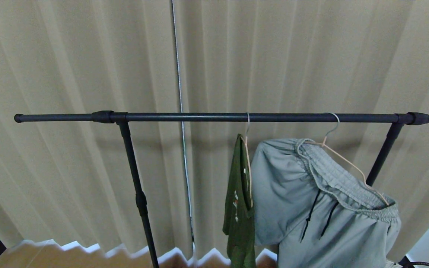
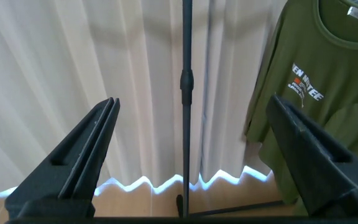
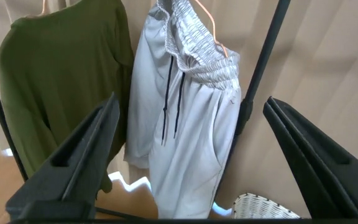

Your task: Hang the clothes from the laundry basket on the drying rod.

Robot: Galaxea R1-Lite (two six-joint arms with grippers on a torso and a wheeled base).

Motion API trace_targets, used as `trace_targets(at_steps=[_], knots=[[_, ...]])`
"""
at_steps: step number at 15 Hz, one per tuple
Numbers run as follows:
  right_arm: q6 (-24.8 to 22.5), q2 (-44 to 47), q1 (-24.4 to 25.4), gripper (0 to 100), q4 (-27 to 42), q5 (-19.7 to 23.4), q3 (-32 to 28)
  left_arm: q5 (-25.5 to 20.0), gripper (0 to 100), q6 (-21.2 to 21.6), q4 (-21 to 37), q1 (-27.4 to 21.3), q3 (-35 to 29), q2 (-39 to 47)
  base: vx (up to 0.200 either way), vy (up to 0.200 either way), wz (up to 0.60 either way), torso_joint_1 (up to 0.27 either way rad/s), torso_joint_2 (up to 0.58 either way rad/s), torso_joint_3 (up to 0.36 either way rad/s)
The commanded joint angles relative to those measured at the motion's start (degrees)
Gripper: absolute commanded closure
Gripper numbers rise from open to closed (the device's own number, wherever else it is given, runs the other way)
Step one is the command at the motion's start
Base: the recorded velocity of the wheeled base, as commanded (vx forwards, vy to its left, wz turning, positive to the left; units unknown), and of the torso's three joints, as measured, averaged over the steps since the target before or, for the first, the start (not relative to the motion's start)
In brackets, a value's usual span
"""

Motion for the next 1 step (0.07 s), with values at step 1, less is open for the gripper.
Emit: trace_targets(at_steps=[1], knots=[[0.1, 0.0, 0.0, 0, 0.0, 0.0, 0.0, 0.0, 0, 0.0, 0.0, 0.0, 0.0, 0.1, 0.0, 0.0, 0.0, 0.0, 0.0, 0.0]])
